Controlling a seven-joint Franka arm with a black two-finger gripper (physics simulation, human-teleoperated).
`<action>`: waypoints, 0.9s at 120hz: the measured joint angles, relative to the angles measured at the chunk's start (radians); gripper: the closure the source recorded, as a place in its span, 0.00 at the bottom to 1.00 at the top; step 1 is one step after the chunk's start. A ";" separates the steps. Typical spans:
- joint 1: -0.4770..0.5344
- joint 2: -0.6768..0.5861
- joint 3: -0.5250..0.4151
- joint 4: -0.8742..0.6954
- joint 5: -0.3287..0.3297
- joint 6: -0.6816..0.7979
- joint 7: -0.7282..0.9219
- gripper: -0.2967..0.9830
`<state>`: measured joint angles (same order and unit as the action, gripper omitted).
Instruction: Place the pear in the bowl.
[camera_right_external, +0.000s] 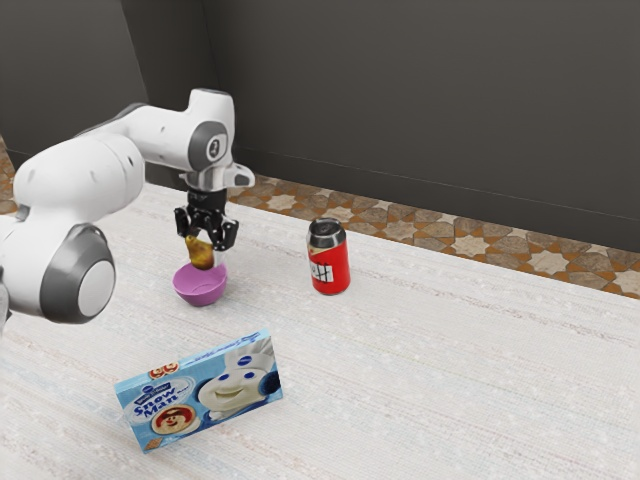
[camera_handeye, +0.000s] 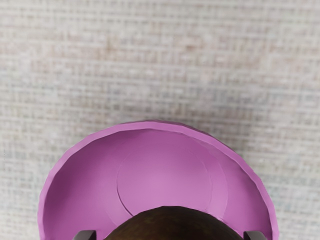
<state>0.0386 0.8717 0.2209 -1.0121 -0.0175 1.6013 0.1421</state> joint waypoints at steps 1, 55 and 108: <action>0.001 0.001 0.001 0.001 0.000 0.000 0.001 0.57; 0.009 -0.044 0.005 0.006 -0.023 -0.013 0.064 0.29; -0.183 -0.964 -0.103 -0.592 0.021 -0.101 0.028 0.24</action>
<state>-0.1444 -0.0927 0.1178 -1.6041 0.0034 1.5002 0.1704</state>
